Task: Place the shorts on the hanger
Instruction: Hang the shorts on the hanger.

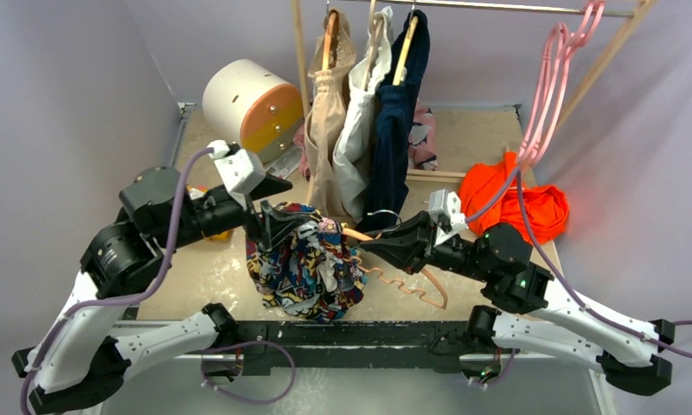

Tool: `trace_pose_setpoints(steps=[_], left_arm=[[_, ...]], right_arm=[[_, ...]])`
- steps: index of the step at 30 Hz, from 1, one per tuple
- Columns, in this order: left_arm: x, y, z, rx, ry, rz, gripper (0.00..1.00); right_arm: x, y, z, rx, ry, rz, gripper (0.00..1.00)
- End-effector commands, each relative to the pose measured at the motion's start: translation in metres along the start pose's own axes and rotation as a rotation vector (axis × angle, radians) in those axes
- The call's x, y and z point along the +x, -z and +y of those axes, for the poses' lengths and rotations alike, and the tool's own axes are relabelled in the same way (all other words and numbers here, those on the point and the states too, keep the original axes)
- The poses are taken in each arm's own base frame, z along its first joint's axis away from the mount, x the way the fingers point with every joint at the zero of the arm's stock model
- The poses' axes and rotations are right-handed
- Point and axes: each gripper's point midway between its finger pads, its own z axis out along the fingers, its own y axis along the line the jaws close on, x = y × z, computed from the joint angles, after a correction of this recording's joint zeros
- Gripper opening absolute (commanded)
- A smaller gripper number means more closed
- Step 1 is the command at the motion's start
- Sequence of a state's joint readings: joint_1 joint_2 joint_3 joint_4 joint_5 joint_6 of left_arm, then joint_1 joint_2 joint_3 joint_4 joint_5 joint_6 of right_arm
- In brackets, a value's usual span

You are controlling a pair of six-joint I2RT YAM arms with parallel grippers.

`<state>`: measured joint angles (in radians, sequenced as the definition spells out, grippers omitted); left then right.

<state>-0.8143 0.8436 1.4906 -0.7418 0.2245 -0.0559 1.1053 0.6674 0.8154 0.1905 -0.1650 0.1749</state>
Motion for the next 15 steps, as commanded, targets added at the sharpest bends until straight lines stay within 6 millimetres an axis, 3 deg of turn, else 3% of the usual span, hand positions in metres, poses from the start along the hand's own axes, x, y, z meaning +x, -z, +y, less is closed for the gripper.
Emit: trace_pose_setpoints(steps=[1,15], left_arm=[[-0.015,0.001,-0.027,0.174,-0.13,-0.06,0.68],[0.032,-0.015,-0.038,0.292,-0.134,0.068,0.64]], right_arm=[[-0.053,0.002,0.017,-0.071,0.045,-0.141,0.0],[-0.055,0.006,0.023,-0.095,0.059,-0.132,0.0]])
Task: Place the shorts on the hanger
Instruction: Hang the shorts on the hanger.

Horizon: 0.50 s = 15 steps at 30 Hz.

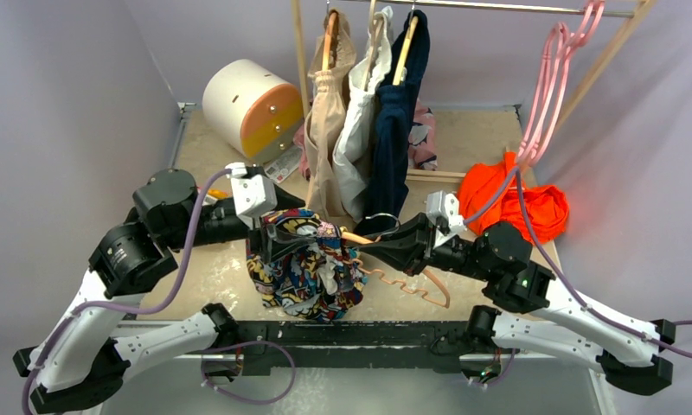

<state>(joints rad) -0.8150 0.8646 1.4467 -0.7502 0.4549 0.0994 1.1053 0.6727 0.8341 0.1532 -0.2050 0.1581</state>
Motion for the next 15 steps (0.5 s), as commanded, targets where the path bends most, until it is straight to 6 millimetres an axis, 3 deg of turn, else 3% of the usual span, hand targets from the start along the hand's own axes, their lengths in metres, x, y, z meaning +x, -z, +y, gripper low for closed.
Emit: trace_pose_setpoints(steps=[1,15], left_arm=[[0.012,-0.008,-0.008,0.061,0.004,0.021,0.65],[0.033,-0.021,-0.015,0.12,0.028,0.075,0.63]], right_arm=[[-0.057,0.006,0.016,-0.06,0.05,-0.16,0.0],[-0.061,-0.002,0.019,-0.083,0.065,-0.148,0.0]])
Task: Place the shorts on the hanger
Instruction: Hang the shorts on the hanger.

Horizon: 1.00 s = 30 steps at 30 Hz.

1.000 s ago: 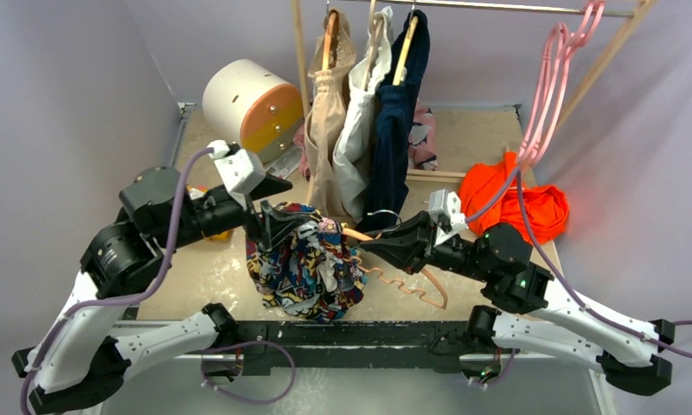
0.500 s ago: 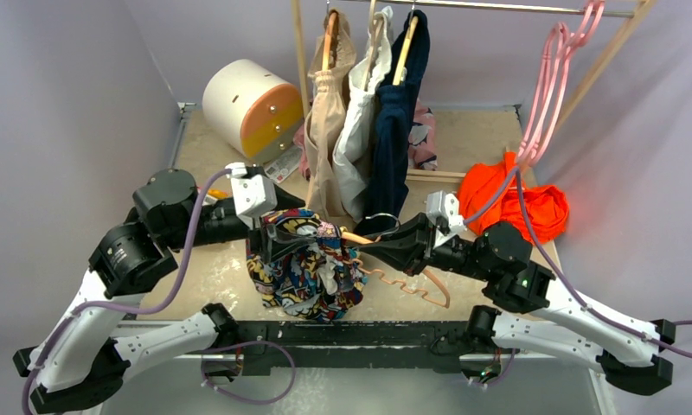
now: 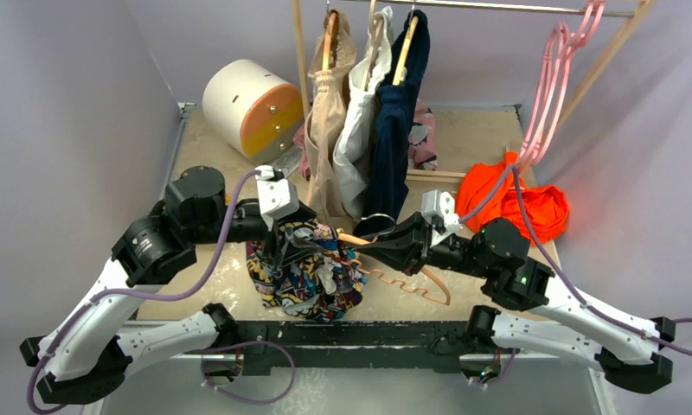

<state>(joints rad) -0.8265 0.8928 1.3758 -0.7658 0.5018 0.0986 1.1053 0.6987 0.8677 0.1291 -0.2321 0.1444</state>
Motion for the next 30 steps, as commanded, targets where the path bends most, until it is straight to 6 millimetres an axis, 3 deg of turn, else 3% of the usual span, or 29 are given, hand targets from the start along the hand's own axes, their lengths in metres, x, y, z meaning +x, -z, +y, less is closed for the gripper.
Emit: trace_pose_setpoints(steps=[1,13,30], left_arm=[[0.0,-0.005,-0.008,0.054,-0.024,-0.016,0.61],[-0.005,-0.018,-0.015,0.13,0.022,-0.036,0.37],[-0.015,-0.037,-0.02,0.204,0.07,-0.102,0.42]], right_arm=[[-0.06,0.001,0.015,-0.059,0.058,-0.166,0.0],[-0.057,-0.007,0.016,-0.08,0.06,-0.161,0.0],[-0.055,-0.02,0.016,-0.101,0.053,-0.188,0.0]])
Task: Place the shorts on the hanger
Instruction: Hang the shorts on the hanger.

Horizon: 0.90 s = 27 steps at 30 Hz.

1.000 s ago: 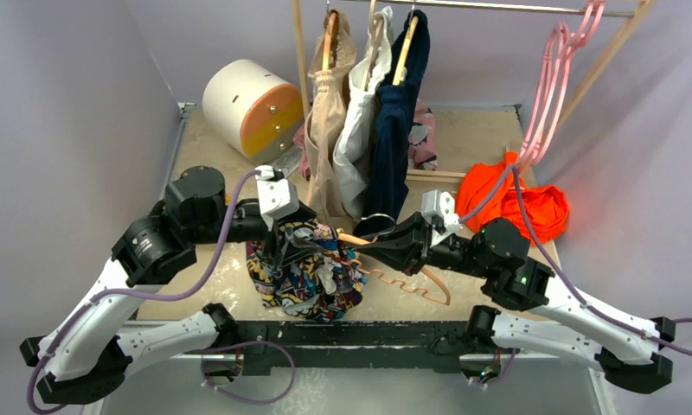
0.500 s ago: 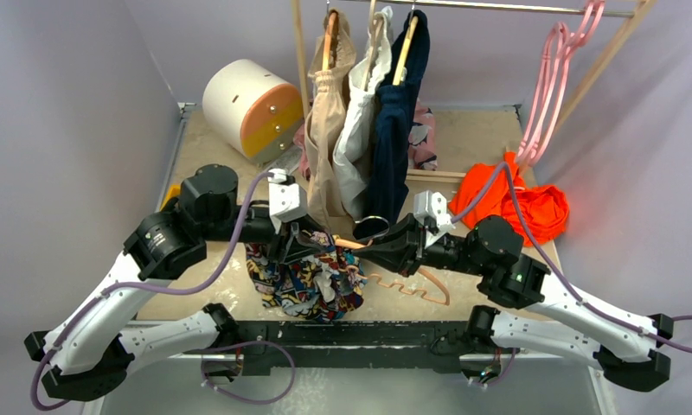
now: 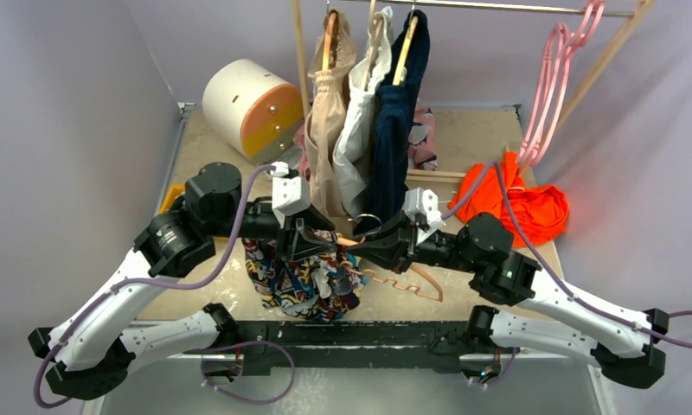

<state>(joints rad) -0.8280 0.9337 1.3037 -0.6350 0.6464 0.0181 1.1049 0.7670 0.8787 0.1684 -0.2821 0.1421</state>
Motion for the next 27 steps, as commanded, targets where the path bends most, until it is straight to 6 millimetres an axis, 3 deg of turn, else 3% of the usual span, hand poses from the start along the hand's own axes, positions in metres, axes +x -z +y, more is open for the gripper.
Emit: trace_pose_setpoints(steps=[1,5,9,21,27], left_arm=[[-0.016,-0.015,-0.004,0.07,0.001,-0.069,0.42],[-0.012,-0.016,-0.004,0.073,0.009,-0.055,0.43],[-0.016,-0.007,-0.004,0.038,-0.011,-0.062,0.51],[-0.07,0.047,-0.011,-0.138,-0.079,-0.242,0.68],[-0.092,0.081,-0.003,-0.299,0.024,-0.426,0.7]], right_arm=[[-0.064,-0.004,0.013,-0.056,0.064,-0.212,0.0],[-0.066,-0.005,0.013,-0.058,0.07,-0.211,0.0],[-0.064,-0.004,0.014,-0.061,0.071,-0.205,0.0],[-0.063,-0.001,0.0,0.019,0.057,-0.23,0.0],[-0.07,-0.002,-0.015,0.102,0.057,-0.259,0.0]])
